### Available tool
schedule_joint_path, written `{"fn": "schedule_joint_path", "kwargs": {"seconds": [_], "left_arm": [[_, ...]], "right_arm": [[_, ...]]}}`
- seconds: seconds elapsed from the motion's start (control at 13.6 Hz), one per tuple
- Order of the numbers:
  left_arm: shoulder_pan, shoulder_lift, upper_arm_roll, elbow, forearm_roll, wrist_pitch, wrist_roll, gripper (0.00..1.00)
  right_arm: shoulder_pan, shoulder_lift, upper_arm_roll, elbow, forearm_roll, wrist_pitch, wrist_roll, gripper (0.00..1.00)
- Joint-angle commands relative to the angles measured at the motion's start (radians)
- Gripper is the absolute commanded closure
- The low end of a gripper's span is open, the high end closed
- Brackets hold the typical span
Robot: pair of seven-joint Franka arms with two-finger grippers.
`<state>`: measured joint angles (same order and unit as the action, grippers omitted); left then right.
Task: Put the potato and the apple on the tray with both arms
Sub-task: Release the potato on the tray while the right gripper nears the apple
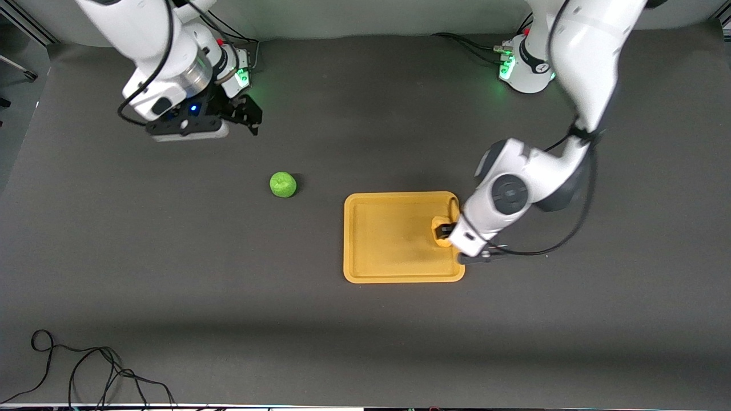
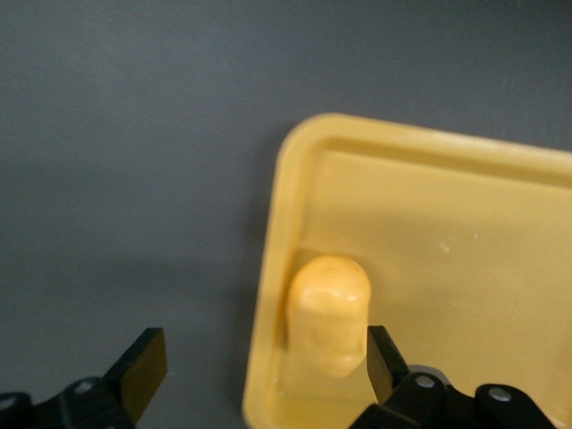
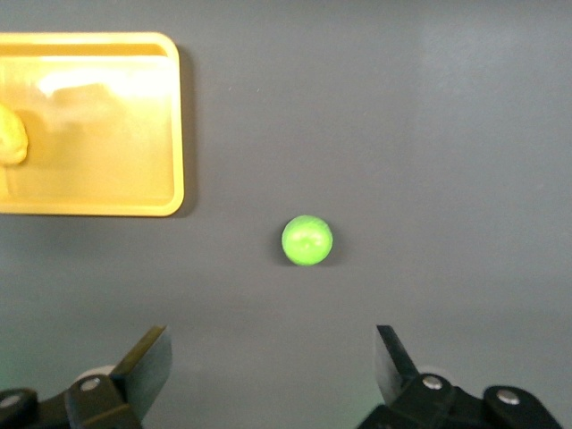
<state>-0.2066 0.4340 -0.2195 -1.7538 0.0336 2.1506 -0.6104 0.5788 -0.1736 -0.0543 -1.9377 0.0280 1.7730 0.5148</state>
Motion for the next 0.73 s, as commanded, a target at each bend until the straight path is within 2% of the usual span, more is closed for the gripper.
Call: {"fn": "schedule_joint_path", "kwargs": {"seconds": [0.0, 0.07, 0.22, 0.37, 0.51, 0.66], "left_arm": [[0.102, -0.208, 0.000, -0.050, 0.011, -0.119, 0.134, 0.00], [0.139, -0.253, 0.002, -0.056, 0.011, -0.141, 0.217, 0.00], [0.209, -0.331, 0.002, -0.097, 0.011, -0.159, 0.363, 0.00], [0.286, -0.405, 0.003, -0.153, 0.011, -0.159, 0.519, 0.00], [0.363, -0.432, -0.001, -0.138, 0.009, -0.187, 0.613, 0.00], [0.371, -0.443, 0.003, -0.115, 0.009, -0.224, 0.617, 0.00]], "right_arm": [[0.021, -0.040, -0.012, -0.140, -0.046, 0.124, 0.031, 0.00], [0.021, -0.035, -0.012, -0.191, -0.089, 0.179, 0.034, 0.00], [0.013, -0.018, -0.024, -0.314, -0.097, 0.342, 0.036, 0.00], [0.015, 0.055, -0.032, -0.354, -0.097, 0.440, 0.066, 0.00], [0.019, 0.132, -0.032, -0.384, -0.097, 0.564, 0.080, 0.00], [0.016, 0.218, -0.036, -0.460, -0.092, 0.765, 0.083, 0.00]]}}
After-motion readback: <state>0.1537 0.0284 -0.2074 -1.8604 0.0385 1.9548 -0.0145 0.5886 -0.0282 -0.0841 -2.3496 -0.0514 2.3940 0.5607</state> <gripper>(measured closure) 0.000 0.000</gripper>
